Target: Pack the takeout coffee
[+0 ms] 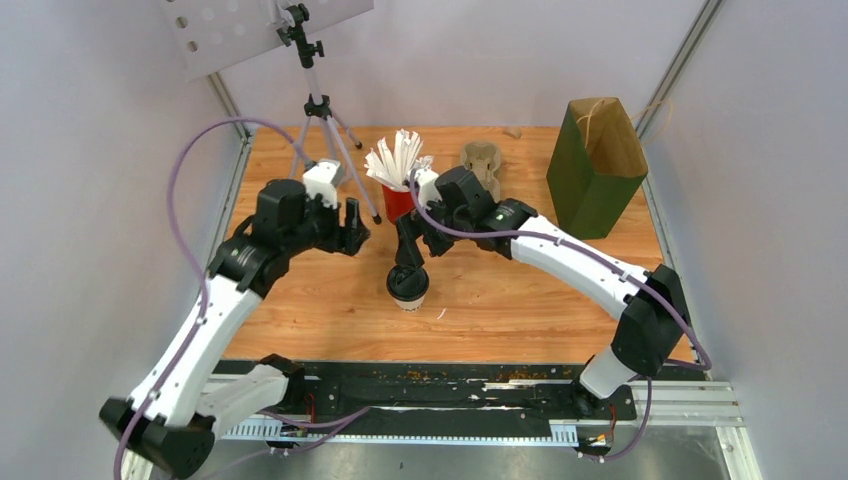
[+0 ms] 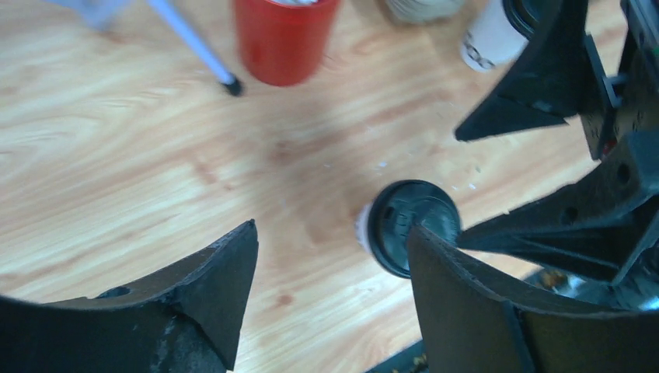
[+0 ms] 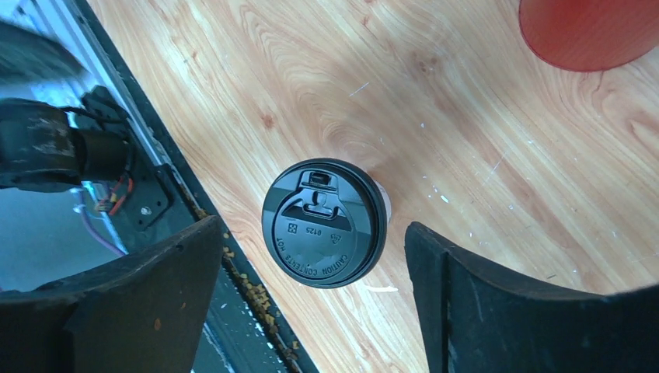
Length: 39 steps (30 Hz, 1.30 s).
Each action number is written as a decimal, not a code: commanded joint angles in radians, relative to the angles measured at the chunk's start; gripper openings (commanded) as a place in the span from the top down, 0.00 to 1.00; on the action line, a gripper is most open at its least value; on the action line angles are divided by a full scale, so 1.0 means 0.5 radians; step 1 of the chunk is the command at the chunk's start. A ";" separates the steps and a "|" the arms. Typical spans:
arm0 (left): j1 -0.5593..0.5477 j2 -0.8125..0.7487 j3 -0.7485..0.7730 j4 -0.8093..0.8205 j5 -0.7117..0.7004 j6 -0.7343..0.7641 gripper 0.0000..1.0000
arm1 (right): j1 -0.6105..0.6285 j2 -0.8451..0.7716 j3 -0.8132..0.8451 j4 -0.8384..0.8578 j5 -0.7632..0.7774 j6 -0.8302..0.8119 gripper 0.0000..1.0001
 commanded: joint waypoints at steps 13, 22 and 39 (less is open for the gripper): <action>-0.004 -1.112 -0.656 0.249 -0.827 0.264 0.00 | 0.370 0.402 0.469 -0.489 0.772 -0.140 0.00; -0.004 -1.230 -0.833 0.257 -0.809 0.255 0.00 | 0.384 0.479 0.468 -0.530 0.722 -0.119 0.06; -0.004 -1.216 -0.847 0.256 -0.875 0.300 0.00 | 0.413 0.402 0.481 -0.539 0.688 -0.090 0.03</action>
